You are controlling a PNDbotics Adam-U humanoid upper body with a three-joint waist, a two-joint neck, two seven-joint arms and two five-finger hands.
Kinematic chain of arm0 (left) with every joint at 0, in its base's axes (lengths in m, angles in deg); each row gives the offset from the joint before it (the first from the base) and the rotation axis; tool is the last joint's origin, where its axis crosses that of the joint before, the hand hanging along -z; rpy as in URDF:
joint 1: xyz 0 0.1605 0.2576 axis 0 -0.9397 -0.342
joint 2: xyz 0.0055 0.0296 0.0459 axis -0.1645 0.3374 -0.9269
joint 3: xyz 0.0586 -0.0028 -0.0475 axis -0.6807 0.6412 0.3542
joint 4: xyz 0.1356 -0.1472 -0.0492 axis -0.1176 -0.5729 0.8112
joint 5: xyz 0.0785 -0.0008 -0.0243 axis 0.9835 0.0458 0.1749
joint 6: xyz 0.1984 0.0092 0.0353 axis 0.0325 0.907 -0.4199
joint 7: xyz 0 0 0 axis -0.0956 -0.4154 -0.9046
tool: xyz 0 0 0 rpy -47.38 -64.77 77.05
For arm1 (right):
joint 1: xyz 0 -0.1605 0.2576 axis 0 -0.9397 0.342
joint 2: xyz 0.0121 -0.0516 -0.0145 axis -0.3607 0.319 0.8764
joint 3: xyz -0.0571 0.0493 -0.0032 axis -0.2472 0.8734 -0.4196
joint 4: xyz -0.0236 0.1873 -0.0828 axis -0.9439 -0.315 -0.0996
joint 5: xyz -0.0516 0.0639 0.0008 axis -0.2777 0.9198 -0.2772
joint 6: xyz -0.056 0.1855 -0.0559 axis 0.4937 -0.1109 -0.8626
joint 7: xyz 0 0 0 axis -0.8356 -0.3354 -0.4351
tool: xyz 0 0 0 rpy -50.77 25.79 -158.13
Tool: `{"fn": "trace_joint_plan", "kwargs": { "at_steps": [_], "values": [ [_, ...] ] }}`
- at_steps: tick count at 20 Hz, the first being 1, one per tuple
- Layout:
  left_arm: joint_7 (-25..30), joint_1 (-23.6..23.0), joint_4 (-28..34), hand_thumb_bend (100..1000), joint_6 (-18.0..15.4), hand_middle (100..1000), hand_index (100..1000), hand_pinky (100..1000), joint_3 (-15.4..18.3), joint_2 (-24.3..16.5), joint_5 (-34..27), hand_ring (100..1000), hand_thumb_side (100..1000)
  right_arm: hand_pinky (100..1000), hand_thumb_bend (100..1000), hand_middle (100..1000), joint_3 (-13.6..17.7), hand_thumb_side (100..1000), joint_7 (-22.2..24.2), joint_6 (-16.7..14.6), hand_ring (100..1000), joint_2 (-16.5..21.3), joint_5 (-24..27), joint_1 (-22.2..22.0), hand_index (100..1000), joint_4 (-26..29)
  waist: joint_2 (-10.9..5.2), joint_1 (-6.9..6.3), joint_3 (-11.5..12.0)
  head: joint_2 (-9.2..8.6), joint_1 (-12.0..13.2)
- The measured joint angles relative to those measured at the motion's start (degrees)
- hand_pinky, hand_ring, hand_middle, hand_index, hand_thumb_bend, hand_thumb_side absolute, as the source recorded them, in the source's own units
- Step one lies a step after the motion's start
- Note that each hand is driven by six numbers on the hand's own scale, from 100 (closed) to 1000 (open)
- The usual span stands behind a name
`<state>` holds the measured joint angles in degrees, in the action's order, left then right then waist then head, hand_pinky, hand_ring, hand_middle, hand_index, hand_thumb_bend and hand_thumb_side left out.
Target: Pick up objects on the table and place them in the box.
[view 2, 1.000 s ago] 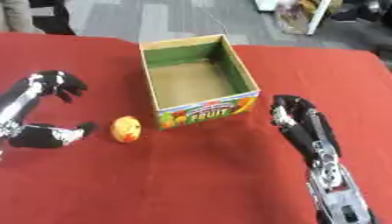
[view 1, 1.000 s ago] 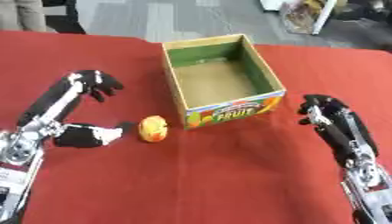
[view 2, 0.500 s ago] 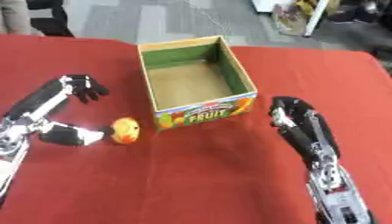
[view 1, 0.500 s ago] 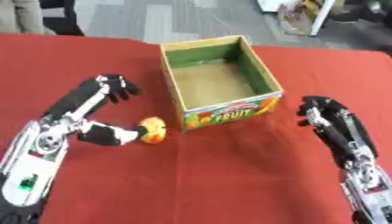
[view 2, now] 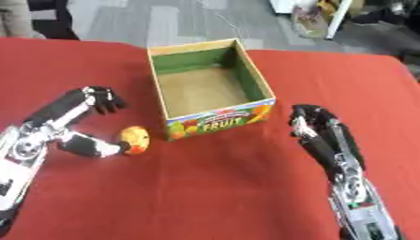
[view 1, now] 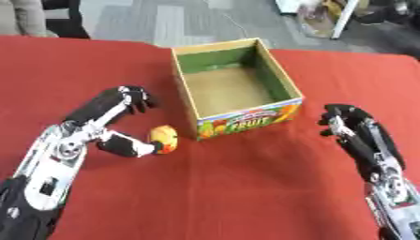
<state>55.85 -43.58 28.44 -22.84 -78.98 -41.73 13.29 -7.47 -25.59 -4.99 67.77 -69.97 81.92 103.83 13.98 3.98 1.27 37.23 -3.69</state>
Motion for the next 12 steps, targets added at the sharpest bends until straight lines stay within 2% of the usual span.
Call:
{"fn": "trace_joint_plan", "kwargs": {
  "at_steps": [9,12],
  "values": [
    [-0.2,2.6,-4.7,589,-1.8,642,758,606,-0.6,0.5,3.1,638,157,570,100,585,-0.3,497,0.1,0.0,654,-0.3,0.0,0.0,727,0.0,-0.18,-0.01,-0.5,0.0,0.1],
    [0.1,3.0,-5.7,574,-2.3,625,754,595,-0.6,0.8,3.7,623,127,570,100,585,-0.3,498,0.1,0.1,654,-0.3,0.0,0.0,727,0.0,-0.2,-0.02,-0.6,0.0,0.1]
  ]
}}
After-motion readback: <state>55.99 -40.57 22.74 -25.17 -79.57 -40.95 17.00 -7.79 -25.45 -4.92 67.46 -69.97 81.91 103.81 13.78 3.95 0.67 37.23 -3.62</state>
